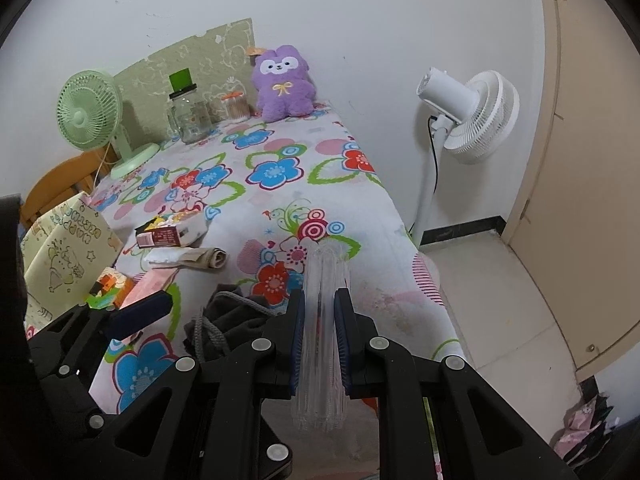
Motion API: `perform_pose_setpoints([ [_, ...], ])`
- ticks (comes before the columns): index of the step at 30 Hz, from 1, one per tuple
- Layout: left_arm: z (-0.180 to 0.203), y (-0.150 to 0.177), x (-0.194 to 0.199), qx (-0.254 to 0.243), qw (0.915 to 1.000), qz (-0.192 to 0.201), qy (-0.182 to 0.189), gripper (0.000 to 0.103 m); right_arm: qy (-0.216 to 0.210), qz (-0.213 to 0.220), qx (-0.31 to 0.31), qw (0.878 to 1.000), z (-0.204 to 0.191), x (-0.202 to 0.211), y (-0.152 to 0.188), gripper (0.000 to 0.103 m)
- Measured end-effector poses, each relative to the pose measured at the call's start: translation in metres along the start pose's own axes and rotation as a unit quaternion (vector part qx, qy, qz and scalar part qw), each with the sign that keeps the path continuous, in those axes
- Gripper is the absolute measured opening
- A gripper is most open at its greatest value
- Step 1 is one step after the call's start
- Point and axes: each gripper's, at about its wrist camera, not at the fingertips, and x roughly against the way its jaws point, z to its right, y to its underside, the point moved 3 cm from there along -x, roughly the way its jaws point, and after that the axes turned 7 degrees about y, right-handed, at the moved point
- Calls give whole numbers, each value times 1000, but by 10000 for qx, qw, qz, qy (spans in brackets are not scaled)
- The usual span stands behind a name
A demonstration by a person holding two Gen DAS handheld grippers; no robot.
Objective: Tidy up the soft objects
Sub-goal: 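Grasp the gray knit ball with the left tool while the right tool holds the tubes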
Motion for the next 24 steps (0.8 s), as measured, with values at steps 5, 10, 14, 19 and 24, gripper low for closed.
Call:
perform_pose_setpoints([
  [5, -2, 1, -11, 66, 9998, -160, 44, 68, -7, -85, -14, 10000, 1, -8, 1, 18],
  [10, -4, 1, -13, 126, 9994, -228, 211, 53, -41, -138, -27, 9999, -1, -12, 0, 18],
  [14, -6, 1, -11, 166, 9995, -232, 134, 49, -5, -151, -18, 9999, -4, -12, -1, 18],
  [19, -14, 1, -3, 250, 9995, -172, 108, 48, -21, -111, 14, 9999, -10, -10, -5, 18],
  [24, -22, -3, 8, 311, 9995, -81, 55, 47, -38, -26, 65, 10000, -19, -2, -10, 18],
])
